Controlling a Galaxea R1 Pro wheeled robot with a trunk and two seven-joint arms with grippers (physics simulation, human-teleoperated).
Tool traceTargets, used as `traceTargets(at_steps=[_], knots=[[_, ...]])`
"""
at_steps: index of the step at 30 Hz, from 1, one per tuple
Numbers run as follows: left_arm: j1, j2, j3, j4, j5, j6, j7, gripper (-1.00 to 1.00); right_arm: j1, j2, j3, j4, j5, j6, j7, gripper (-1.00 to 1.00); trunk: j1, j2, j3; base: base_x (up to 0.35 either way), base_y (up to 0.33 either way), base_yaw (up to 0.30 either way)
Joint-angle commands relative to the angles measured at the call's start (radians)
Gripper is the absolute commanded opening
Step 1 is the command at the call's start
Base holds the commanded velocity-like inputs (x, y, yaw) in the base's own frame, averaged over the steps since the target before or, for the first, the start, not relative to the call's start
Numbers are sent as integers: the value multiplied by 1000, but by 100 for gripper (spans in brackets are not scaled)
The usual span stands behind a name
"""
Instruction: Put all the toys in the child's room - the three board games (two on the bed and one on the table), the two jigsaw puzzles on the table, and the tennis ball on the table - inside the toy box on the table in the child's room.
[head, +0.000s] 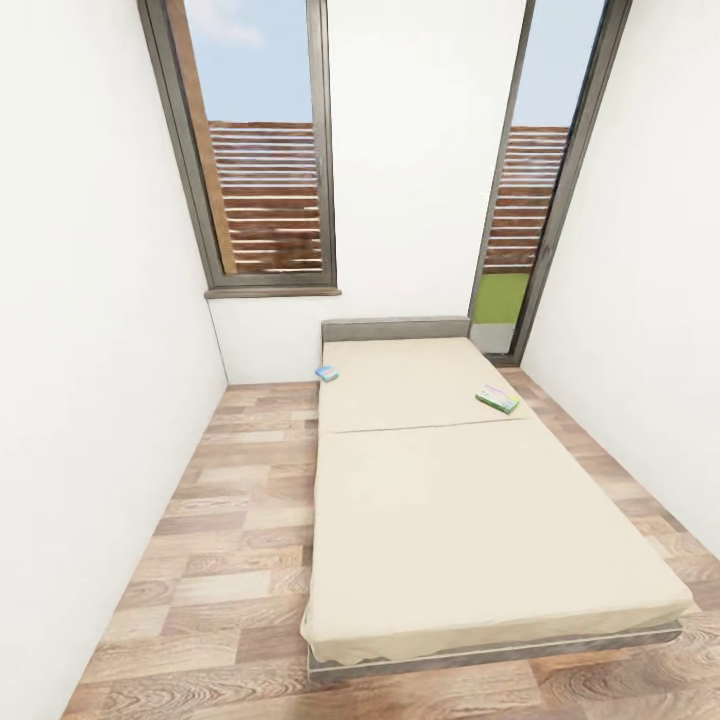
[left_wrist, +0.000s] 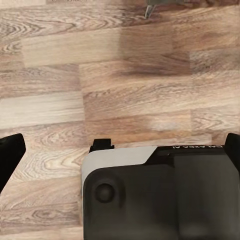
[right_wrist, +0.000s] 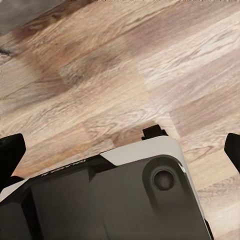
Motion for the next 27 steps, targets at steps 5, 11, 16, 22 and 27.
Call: traceTargets(at_steps=[5, 11, 16, 22, 27], knots=[[0, 0, -1, -1, -2, 1, 0, 100, -1, 1, -2, 0, -3, -3, -2, 100, 1, -2, -2, 187, 95, 0], [0, 0, -1, -1, -2, 1, 0, 100, -1, 1, -1, 0, -4, -3, -2, 100, 1, -2, -2, 180, 73, 0], [0, 0, -1, -1, -2, 1, 0, 100, -1, 1, -1, 0, -4, -3, -2, 100, 1, -2, -2, 126, 22, 0], [0, 0, -1, -1, -2, 1, 0, 100, -1, 1, -1, 0, -4, -3, -2, 100, 1, -2, -2, 161, 45, 0], [0, 0, -1, -1, -2, 1, 0, 100, -1, 1, -1, 0, -4, -3, -2, 100, 1, -2, -2, 123, 25, 0]])
